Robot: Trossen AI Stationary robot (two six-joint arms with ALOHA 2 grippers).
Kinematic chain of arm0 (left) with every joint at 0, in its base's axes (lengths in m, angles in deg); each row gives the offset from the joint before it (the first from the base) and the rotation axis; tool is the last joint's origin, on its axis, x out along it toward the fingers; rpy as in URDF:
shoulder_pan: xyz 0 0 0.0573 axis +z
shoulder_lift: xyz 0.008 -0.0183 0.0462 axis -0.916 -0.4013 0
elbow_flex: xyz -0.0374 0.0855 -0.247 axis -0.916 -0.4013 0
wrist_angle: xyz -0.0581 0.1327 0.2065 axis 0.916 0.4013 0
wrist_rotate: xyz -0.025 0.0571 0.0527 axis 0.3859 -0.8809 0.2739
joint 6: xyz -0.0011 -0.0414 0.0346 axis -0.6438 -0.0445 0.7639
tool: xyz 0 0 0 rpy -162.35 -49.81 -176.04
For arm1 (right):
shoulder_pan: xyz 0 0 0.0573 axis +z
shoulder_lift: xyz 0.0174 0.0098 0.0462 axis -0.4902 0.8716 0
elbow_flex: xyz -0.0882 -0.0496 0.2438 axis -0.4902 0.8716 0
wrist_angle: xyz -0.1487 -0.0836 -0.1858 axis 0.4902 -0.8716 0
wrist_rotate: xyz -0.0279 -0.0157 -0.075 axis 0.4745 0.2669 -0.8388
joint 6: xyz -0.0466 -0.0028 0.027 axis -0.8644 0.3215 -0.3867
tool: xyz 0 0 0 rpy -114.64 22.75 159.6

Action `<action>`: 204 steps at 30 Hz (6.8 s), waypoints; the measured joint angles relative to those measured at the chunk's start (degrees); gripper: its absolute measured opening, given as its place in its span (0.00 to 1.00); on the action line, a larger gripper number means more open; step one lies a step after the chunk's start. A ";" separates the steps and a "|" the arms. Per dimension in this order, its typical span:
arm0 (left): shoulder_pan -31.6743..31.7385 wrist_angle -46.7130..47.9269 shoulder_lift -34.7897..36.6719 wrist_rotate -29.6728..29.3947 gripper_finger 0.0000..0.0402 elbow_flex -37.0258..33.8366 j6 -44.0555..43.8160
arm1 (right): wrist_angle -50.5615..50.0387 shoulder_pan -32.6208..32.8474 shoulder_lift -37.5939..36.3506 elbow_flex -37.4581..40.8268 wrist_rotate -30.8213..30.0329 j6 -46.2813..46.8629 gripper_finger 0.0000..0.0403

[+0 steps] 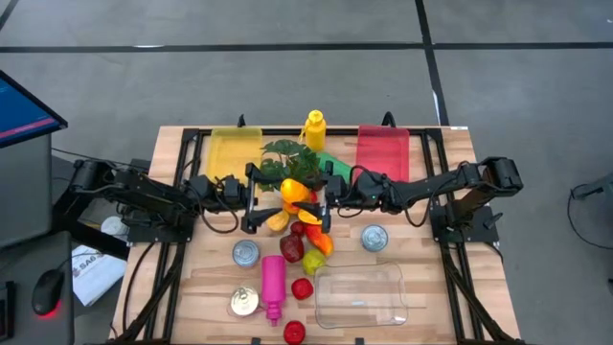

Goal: Pick & Place Food Item
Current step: Put the yellow mango into the yellow bin, then put the yellow water bottle into the pink bin

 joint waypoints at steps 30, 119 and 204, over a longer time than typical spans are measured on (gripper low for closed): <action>0.74 -0.18 -9.12 -0.10 0.92 6.77 1.62 | -0.43 0.28 0.00 0.00 -0.22 0.76 0.58; 0.94 0.27 -9.07 -0.79 0.51 8.35 2.05 | -14.85 -1.53 -5.81 0.00 -3.28 0.76 0.98; 33.55 66.34 4.73 -36.52 0.77 8.33 -10.20 | -38.89 -1.25 -24.39 0.02 -3.26 -0.76 0.96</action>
